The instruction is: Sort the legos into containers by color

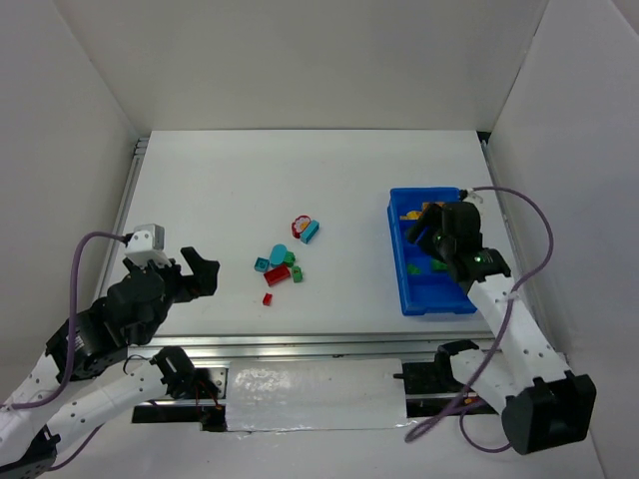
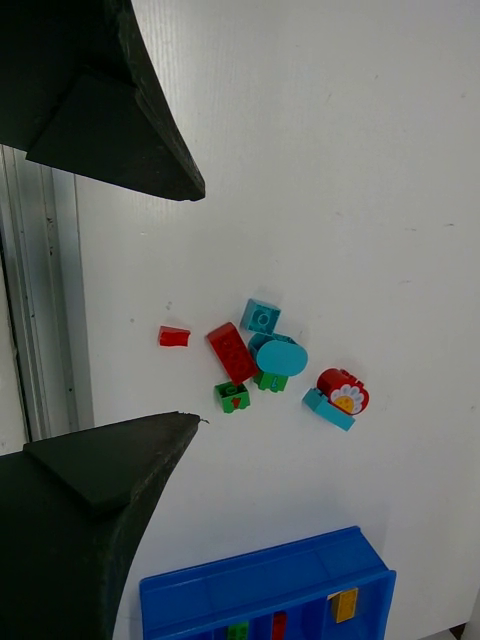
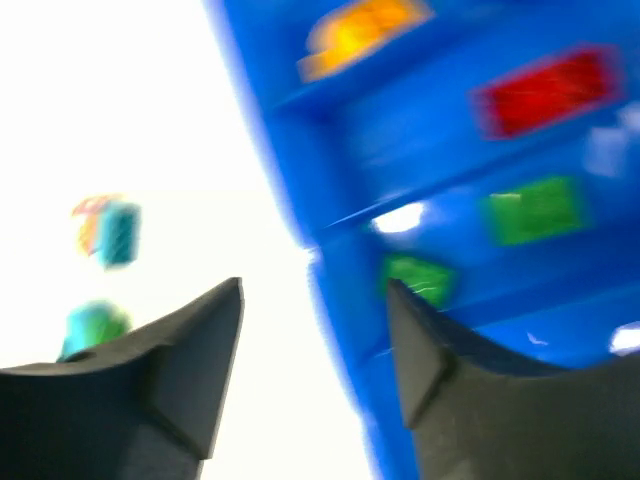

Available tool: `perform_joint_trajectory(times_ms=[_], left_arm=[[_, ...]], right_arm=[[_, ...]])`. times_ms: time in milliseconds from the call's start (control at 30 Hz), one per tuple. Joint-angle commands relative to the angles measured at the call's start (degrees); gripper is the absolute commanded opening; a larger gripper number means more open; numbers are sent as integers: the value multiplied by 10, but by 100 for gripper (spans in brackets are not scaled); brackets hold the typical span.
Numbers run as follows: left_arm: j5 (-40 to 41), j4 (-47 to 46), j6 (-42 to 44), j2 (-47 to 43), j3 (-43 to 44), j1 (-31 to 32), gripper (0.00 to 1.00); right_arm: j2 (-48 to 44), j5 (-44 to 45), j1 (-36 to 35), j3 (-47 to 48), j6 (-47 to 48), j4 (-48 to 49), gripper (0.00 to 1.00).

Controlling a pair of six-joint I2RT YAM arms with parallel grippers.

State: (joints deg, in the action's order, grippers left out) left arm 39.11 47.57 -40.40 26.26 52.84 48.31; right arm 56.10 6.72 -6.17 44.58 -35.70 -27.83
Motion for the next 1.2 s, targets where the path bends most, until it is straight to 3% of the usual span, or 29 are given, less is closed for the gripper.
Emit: perform_joint_trajectory(times_ms=[0, 133, 300, 467, 600, 900, 1167], left_arm=[[6, -18, 13, 9, 9, 1, 100], [12, -15, 8, 8, 9, 1, 99], [17, -13, 4, 8, 8, 1, 100], [18, -12, 4, 19, 9, 1, 100], [16, -12, 5, 20, 9, 2, 100], [11, -14, 8, 11, 8, 1, 100], [10, -14, 9, 9, 8, 1, 100]], right_arm=[[-33, -51, -106, 15, 24, 37, 73], [39, -47, -237, 46, 45, 46, 78], [174, 21, -366, 112, 34, 40, 74], [374, 87, -458, 265, 54, -18, 71], [486, 95, -476, 356, 57, -46, 71], [557, 102, -481, 383, 59, -41, 69], [596, 92, -477, 380, 67, -19, 52]])
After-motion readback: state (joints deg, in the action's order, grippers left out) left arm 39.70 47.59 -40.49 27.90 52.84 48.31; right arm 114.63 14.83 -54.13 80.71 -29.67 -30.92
